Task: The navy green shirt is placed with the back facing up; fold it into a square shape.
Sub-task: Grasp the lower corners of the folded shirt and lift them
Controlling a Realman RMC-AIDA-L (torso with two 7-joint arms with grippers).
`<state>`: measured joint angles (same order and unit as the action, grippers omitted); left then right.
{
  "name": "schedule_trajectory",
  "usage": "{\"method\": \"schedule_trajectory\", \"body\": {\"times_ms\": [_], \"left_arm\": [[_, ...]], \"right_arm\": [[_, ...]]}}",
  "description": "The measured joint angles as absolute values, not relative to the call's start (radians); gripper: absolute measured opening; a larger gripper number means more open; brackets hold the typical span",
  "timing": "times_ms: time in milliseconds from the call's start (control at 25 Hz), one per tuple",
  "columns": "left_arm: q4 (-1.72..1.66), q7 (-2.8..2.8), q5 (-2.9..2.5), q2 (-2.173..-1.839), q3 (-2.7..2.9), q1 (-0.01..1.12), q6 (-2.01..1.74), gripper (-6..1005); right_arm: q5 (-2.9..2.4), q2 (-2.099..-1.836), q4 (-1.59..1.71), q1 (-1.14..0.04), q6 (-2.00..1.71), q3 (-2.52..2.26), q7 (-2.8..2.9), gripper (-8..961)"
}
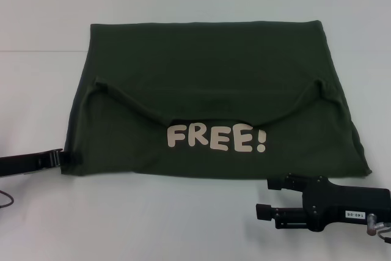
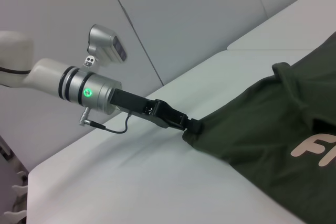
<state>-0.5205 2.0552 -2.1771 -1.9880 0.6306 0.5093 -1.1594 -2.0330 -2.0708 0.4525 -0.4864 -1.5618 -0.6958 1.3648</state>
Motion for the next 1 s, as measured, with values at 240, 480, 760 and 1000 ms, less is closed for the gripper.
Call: {"method": "schedule_trajectory", "body": {"times_ms": [240, 480, 760, 1000], "left_arm": [[-0.521, 2.054, -2.178, -1.987, 0.631, 0.509, -1.158, 103], [-0.521, 2.054, -2.178, -1.984, 0.63, 0.51, -1.158, 39], [-0.526, 2.052, -2.178, -1.982, 0.63, 0.514, -1.158, 40], [-0.527, 2.039, -2.184, -1.982, 0.632, 0.52, -1.152, 40]], "right_arm": [[-2.031, -2.063, 0.459, -0.487, -1.573, -0.692, 1.433, 907], [-2.032, -2.01, 0.578, -0.473, -1.627, -0.645, 1.766, 907], [-2.122, -1.847, 0.631, -0.483, -1.641, -0.65, 2.288, 906], [-2.307, -1.802, 0.715, -0.541, -1.599, -0.644, 2.533, 906]]}}
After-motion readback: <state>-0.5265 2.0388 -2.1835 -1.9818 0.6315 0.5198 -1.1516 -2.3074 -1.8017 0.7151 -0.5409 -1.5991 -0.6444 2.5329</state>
